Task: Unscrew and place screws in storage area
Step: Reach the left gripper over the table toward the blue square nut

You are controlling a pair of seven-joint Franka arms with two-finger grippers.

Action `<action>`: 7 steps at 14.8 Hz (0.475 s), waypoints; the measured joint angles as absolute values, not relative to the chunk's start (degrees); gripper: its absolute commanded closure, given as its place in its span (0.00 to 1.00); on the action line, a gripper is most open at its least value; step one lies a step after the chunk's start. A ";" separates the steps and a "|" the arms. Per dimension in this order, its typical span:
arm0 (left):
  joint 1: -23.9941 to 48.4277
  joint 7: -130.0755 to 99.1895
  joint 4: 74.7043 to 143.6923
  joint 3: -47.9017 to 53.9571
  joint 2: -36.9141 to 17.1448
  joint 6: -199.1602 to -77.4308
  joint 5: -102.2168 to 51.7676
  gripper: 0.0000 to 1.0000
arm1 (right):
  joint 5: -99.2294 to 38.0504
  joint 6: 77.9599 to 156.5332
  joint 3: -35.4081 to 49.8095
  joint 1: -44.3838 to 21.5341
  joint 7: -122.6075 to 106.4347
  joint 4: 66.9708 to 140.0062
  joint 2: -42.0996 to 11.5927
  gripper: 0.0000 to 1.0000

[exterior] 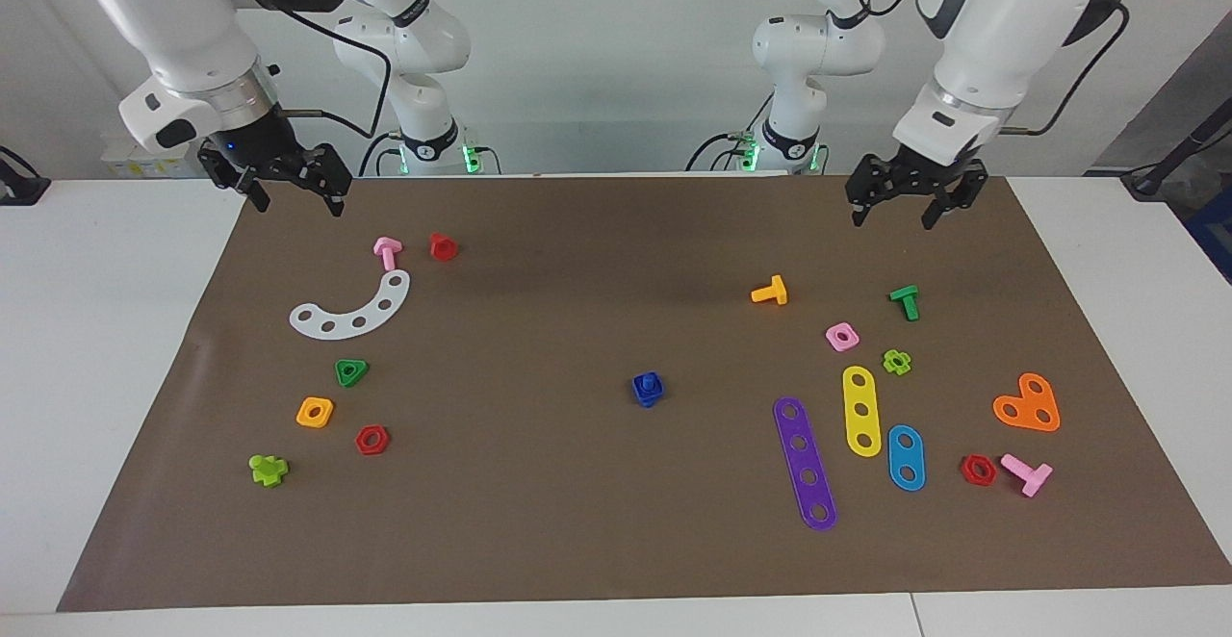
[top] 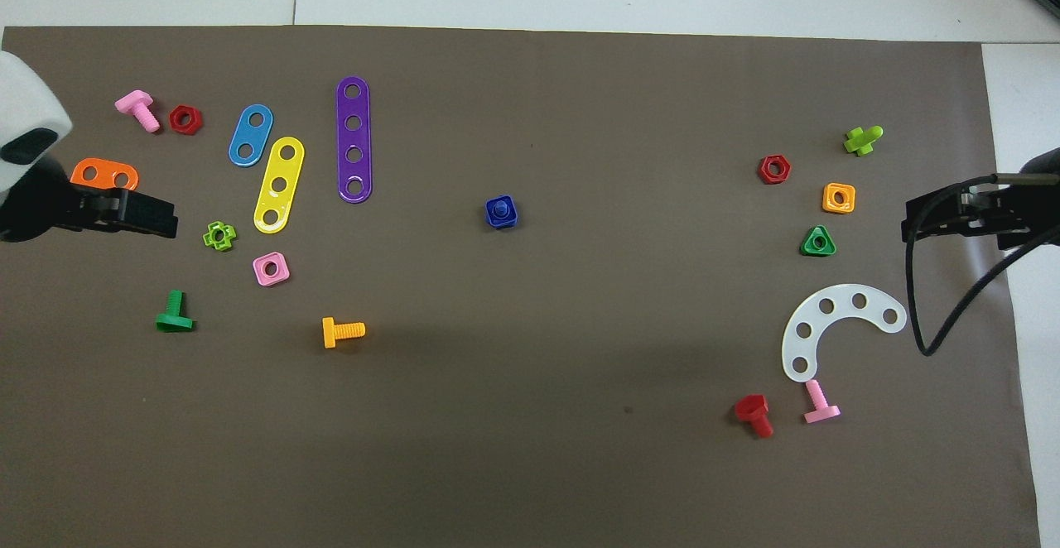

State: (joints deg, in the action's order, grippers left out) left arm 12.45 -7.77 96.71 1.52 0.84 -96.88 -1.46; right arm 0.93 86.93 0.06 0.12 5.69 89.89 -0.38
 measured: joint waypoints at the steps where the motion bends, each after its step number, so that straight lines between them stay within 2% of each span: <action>1: 14.76 -11.00 97.16 1.57 0.00 -98.38 -1.46 0.00 | 0.93 86.93 0.06 0.12 5.69 89.89 -0.38 0.00; 7: 25.03 -24.23 97.97 1.76 -10.01 -112.18 -1.46 0.00 | 0.93 86.93 0.06 0.12 5.69 89.89 -0.38 0.00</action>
State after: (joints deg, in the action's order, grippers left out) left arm 25.03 -24.23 97.97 1.76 -10.01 -112.18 -1.46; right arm 0.93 86.93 0.06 0.12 5.69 89.89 -0.38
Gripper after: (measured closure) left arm 0.000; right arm 0.000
